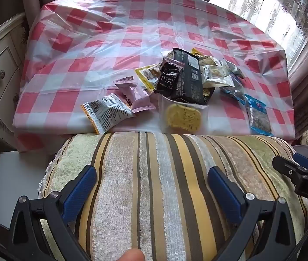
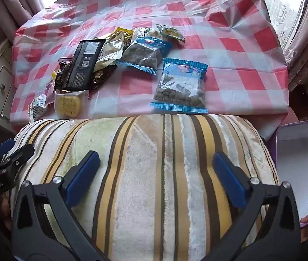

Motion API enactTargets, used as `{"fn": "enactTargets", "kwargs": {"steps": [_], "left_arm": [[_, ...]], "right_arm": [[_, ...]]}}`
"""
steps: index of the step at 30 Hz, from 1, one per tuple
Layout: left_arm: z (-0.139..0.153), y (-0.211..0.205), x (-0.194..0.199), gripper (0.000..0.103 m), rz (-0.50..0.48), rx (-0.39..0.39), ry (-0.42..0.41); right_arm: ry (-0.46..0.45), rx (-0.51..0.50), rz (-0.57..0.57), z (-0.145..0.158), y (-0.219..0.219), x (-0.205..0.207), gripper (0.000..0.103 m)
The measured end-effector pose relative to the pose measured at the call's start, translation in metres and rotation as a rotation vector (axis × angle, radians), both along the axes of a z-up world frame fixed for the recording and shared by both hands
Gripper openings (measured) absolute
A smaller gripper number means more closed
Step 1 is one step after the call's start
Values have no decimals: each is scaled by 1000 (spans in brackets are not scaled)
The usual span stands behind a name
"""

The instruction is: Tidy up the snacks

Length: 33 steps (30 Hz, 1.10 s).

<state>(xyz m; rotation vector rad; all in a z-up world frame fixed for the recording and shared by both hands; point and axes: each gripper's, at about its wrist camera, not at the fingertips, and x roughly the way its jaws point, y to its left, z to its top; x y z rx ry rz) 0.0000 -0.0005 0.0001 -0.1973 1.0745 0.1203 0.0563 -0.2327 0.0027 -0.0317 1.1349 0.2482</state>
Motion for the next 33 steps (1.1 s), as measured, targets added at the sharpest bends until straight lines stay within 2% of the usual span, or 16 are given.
{"fn": "enactTargets", "kwargs": {"steps": [2,3,11,33], "left_arm": [[0,0,1,103,-3,-4,-3],[0,-1,-2,103,1,4,-33],[0,3,-5,103,5,-15,-29],[-2,-1,2,103,6,-8,-7]], "right_arm": [[9,-5,0,-1,0,0,103],[4,3,0,-1,0,0,103],[-1,6,-1,-2,-2,0,103],[-1,8,-7,1,0,-1,103]]}}
